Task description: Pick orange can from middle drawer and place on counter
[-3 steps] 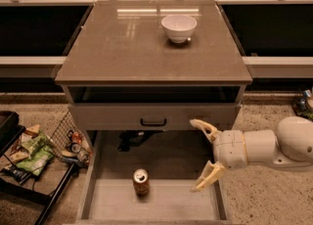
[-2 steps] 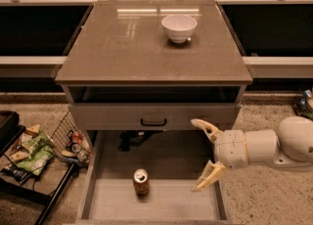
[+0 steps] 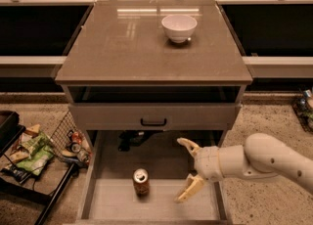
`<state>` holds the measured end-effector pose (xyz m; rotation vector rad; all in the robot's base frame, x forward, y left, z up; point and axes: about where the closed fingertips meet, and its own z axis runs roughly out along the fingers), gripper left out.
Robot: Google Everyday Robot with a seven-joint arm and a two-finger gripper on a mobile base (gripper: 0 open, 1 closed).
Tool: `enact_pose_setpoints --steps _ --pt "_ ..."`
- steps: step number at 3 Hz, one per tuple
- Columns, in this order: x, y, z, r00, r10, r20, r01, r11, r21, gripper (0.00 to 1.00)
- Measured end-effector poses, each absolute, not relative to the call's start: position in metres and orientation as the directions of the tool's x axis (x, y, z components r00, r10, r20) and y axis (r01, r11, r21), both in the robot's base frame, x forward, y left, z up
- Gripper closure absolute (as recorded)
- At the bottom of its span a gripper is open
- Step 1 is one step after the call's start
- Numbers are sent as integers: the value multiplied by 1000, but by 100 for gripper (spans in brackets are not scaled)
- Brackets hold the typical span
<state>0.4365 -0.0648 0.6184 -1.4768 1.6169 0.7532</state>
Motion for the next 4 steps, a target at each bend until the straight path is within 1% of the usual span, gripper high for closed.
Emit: enact_pose_setpoints --steps 1,2,3,4 --pt "437 -49 557 -38 -443 -896 -985 167 -41 0" --pt "436 -39 506 -41 -355 -934 -984 178 -24 0" --pt "442 -24 468 -40 -303 -952 -984 175 -15 0" --pt "464 -4 447 -22 -290 -957 -987 158 -25 0"
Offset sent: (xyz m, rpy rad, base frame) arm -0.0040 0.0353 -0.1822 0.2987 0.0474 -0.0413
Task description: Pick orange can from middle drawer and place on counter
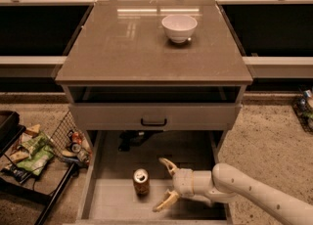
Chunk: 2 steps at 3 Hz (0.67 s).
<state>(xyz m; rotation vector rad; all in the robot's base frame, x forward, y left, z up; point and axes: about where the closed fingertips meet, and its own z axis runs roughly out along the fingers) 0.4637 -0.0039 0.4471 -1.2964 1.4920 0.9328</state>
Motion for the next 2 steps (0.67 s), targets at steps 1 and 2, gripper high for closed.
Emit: enact_pose_setpoints --steps 1,2 --pt "479 20 435 -13 -273 -962 -990 137 -26 0" --pt "478 47 426 -36 -244 -969 -993 118 8 0"
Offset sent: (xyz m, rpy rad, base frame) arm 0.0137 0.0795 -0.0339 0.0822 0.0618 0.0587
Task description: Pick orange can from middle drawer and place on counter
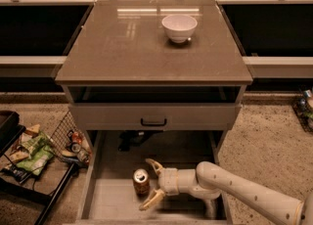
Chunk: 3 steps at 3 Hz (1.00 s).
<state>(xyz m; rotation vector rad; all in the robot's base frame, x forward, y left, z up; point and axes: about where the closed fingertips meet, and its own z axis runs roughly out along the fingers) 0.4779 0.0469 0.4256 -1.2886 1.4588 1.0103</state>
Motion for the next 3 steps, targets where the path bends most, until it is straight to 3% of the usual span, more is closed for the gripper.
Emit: enact_pose_setpoints --steps 3 --pt "460 102 453 -158 -232 -960 -987 61 147 65"
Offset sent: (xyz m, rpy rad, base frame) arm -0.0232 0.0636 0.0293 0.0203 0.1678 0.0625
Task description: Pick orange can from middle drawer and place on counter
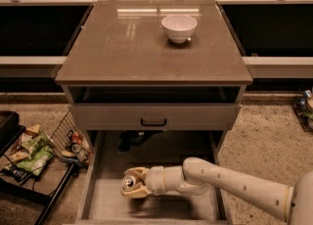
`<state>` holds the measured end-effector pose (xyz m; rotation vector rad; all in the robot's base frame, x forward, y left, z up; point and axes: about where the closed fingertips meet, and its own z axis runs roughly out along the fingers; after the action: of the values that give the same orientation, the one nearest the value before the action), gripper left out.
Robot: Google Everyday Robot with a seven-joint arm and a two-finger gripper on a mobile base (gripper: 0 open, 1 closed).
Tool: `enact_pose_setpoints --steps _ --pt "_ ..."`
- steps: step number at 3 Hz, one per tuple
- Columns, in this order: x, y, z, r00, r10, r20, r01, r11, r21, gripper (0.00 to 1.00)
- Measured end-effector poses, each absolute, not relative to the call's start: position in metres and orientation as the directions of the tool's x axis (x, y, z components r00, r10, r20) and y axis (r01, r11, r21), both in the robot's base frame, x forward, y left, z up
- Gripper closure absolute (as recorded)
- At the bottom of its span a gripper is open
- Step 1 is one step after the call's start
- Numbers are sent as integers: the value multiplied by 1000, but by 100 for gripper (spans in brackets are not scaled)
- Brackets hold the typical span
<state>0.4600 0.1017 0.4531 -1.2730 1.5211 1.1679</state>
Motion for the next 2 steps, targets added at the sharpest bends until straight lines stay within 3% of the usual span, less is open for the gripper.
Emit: enact_pose_setpoints --steps 1,2 --pt "460 98 482 -172 -211 -962 -985 61 163 88" --pt "454 82 550 -148 -171 -974 -989 28 146 100"
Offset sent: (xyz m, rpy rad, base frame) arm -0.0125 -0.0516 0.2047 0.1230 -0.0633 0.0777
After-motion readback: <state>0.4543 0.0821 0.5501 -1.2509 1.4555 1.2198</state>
